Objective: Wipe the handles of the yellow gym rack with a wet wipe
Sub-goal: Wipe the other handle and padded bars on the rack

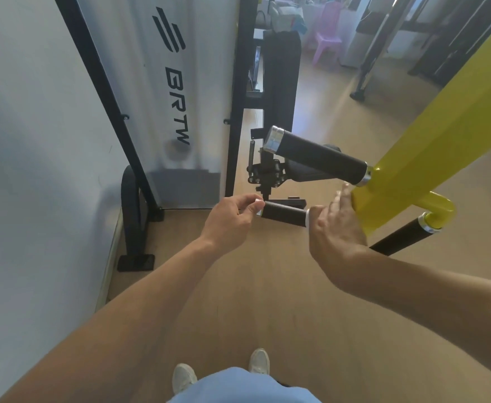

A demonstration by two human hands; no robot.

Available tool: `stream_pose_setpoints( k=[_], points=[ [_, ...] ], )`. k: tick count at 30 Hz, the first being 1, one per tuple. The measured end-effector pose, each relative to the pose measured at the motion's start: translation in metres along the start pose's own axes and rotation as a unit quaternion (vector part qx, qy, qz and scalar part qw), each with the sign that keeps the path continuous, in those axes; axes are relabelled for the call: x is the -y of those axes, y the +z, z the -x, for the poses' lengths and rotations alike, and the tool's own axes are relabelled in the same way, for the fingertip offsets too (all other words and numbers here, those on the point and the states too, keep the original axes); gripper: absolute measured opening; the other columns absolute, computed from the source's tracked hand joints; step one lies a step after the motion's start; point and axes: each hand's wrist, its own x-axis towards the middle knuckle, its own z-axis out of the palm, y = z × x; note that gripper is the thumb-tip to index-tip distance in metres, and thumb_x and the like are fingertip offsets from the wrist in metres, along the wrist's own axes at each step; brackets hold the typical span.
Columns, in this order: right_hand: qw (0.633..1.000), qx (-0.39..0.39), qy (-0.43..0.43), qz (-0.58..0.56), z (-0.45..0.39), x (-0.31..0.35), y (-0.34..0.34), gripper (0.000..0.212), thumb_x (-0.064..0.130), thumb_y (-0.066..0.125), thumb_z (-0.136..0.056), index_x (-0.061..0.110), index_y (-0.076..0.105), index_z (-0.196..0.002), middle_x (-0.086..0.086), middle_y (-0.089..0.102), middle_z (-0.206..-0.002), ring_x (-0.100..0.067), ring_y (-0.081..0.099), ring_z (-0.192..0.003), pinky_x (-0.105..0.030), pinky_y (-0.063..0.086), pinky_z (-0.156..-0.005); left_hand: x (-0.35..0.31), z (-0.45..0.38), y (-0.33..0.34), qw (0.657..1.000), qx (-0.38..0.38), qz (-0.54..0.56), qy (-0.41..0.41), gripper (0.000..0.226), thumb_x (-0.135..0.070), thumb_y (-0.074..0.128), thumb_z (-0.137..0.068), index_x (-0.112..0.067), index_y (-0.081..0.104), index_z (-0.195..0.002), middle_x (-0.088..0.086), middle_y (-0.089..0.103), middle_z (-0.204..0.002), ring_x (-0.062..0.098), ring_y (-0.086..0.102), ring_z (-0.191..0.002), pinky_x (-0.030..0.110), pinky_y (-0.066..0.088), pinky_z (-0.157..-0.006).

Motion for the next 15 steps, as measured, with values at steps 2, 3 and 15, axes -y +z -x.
stream_pose_setpoints(
  k=[2, 3, 15],
  points=[
    [1.0, 0.0, -0.002, 0.028, 0.003, -0.005, 0.001, 0.039, 0.021, 0.033, -0.1, -0.006, 0.043, -0.127, -0.029, 0.059, -0.127, -0.047, 0.044, -0.132, -0.062, 0.01, -0.117, -0.002, 0.002, 0.002, 1.0, 0.002, 0.007, 0.003, 0.029, -0.039, 0.057, -0.099, -0.024, 0.07, -0.12, -0.003, 0.072, -0.116, 0.014, 0.064, -0.102, 0.031, 0.052, -0.097],
    [1.0, -0.021, -0.016, -0.012, -0.003, -0.001, 0.0, 0.04, 0.017, 0.026, -0.099, -0.005, 0.045, -0.125, -0.029, 0.06, -0.124, -0.048, 0.045, -0.132, -0.063, 0.01, -0.117, -0.004, 0.002, 0.003, 1.0, 0.003, 0.009, 0.004, 0.029, -0.039, 0.056, -0.099, -0.024, 0.07, -0.12, -0.002, 0.073, -0.116, 0.012, 0.064, -0.098, 0.028, 0.051, -0.094],
    [0.999, -0.033, -0.01, -0.027, -0.008, -0.012, 0.003, 0.029, 0.016, 0.03, -0.098, 0.002, 0.047, -0.115, -0.018, 0.066, -0.101, -0.037, 0.06, -0.104, -0.06, 0.014, -0.117, -0.003, -0.002, 0.006, 1.0, -0.021, 0.008, -0.003, 0.036, -0.04, 0.057, -0.099, -0.02, 0.068, -0.127, -0.001, 0.072, -0.118, 0.014, 0.064, -0.103, 0.035, 0.053, -0.099]
  ],
)
